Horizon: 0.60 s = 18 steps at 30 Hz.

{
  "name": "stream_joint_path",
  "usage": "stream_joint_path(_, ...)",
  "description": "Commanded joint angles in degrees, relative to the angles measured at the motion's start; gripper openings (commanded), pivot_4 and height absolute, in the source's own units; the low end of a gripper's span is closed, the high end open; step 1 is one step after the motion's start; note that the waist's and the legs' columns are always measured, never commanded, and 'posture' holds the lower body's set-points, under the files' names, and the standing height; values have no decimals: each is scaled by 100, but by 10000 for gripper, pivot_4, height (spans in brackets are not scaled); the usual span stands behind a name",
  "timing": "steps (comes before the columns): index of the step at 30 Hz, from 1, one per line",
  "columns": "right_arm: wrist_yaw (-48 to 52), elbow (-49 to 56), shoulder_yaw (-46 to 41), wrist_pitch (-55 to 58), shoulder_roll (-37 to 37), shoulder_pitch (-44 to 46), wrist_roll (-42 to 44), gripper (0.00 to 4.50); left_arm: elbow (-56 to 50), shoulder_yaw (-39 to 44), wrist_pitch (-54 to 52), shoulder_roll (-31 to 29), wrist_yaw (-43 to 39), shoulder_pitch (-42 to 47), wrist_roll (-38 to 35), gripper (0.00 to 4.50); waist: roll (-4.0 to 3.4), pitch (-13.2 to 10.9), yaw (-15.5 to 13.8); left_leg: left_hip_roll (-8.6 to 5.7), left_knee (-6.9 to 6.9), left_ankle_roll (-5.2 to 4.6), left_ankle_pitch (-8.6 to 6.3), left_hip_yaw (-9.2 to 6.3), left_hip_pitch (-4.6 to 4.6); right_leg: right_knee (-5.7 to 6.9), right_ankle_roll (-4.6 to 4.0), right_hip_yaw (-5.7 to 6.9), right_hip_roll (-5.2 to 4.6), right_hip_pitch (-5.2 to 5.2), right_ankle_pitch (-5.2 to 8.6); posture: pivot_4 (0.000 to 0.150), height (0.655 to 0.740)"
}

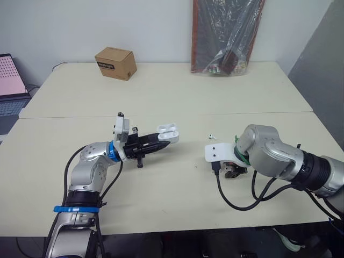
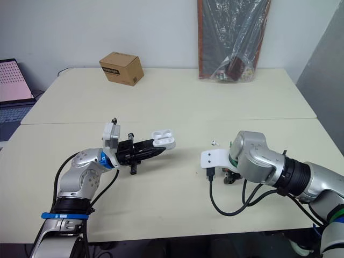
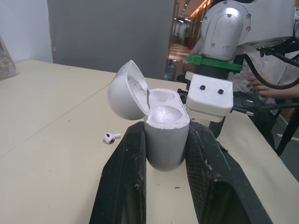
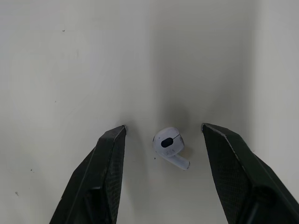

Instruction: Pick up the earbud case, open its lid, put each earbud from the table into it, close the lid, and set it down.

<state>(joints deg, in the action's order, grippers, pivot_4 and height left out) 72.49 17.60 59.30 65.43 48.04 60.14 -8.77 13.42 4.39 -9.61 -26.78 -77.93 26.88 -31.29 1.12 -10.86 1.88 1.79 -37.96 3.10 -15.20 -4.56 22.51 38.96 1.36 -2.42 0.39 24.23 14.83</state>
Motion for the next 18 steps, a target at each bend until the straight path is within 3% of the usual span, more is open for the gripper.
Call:
stream_joint_path(1, 43, 12, 68, -55, 101, 99, -184, 26562, -201, 66, 68, -7, 42, -1, -63, 8568, 0, 0, 0, 0, -1, 0, 0, 0, 0, 0, 0, 0, 0, 0, 0, 1500, 7400)
stream_joint_path(7, 80, 7, 75, -54, 85, 56, -257, 26562, -187, 66, 70, -26, 41, -1, -61, 8568, 0, 0, 1, -1, -1, 0, 0, 0, 0, 0, 0, 0, -1, -1, 0, 1500, 7400)
stream_joint_path(11, 95, 0, 62, -47, 69, 39, -274, 18129, -179, 66, 71, -36, 38, 8, -54, 8568, 0, 0, 0, -1, -1, 0, 0, 0, 0, 0, 0, 0, -1, -1, 0, 1500, 7400)
stream_joint_path(18, 111, -50, 73, -87, 52, 38, -322, 18129, -162, 73, 71, -42, 46, 25, -50, 8568, 0, 0, 1, -1, -1, 0, 0, 0, -1, 1, 0, 0, -1, -1, 0, 1500, 7400)
